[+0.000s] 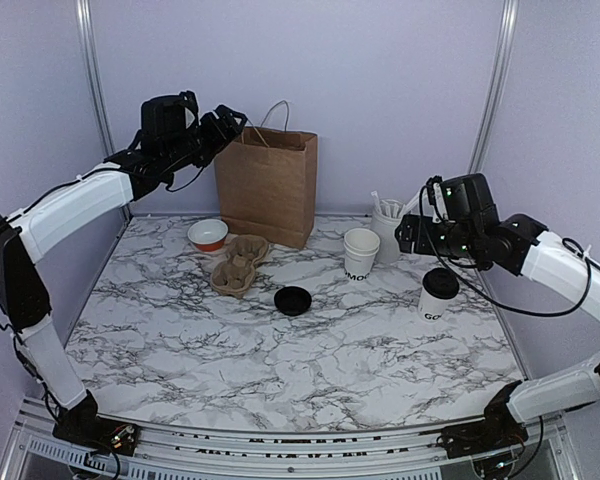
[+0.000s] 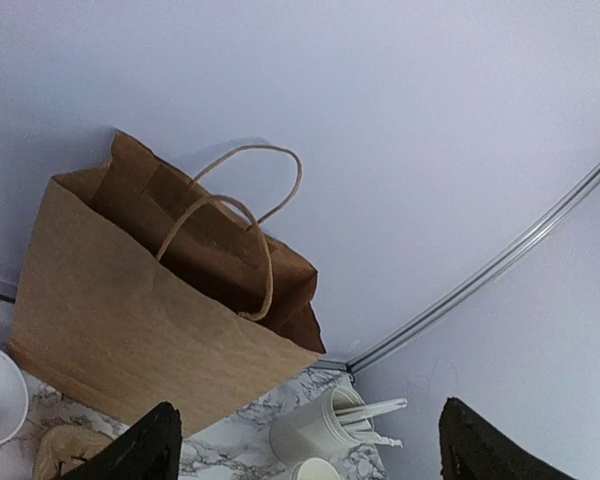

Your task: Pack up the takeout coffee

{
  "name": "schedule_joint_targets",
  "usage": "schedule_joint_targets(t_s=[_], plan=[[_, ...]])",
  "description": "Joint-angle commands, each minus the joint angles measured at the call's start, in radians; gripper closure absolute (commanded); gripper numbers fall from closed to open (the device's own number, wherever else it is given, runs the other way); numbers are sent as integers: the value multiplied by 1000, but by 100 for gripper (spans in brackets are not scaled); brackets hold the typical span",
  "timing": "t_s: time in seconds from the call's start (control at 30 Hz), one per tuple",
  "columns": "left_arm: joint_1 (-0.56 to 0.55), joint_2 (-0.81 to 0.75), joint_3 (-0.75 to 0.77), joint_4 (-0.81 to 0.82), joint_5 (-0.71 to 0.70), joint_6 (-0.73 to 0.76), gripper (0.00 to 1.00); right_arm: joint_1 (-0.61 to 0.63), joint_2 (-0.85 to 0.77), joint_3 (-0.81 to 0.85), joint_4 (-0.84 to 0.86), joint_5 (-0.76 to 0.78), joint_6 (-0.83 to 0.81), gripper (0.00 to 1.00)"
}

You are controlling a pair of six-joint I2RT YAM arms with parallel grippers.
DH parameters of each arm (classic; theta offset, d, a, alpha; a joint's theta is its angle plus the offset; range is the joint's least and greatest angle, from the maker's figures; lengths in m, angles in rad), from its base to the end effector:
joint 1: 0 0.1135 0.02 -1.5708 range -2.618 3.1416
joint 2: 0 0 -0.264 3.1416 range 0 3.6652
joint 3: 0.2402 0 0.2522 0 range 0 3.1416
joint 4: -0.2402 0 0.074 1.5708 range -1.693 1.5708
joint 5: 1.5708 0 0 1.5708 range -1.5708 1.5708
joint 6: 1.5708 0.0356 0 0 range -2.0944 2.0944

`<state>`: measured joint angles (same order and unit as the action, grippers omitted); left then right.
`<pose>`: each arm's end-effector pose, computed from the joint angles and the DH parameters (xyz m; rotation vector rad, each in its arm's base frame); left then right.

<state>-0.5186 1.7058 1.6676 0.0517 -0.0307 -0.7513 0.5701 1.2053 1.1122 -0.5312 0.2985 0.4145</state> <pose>0.3585 -0.2034 0.4272 -0.2160 1.6278 -0.9668 0.2269 0.1330 0.3339 -0.0021 2.1732 0.2373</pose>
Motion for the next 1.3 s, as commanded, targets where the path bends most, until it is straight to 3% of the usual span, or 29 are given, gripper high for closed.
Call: schedule_joint_targets(t_s=[0.0, 0.33, 0.7, 1.07, 1.27], plan=[[-3, 114, 153, -45, -174, 117, 16, 17, -45, 31, 6, -8, 13, 8], [-2, 360, 477, -90, -121, 103, 44, 22, -75, 19, -19, -4, 35, 8], [3, 474, 580, -9, -44, -35, 56, 24, -95, -2, -28, 1, 45, 9], [38, 529, 624, 144, 92, -118, 91, 24, -114, -18, -35, 5, 46, 9], [55, 572, 675, 250, 227, -134, 100, 23, -110, -22, -33, -2, 43, 9]])
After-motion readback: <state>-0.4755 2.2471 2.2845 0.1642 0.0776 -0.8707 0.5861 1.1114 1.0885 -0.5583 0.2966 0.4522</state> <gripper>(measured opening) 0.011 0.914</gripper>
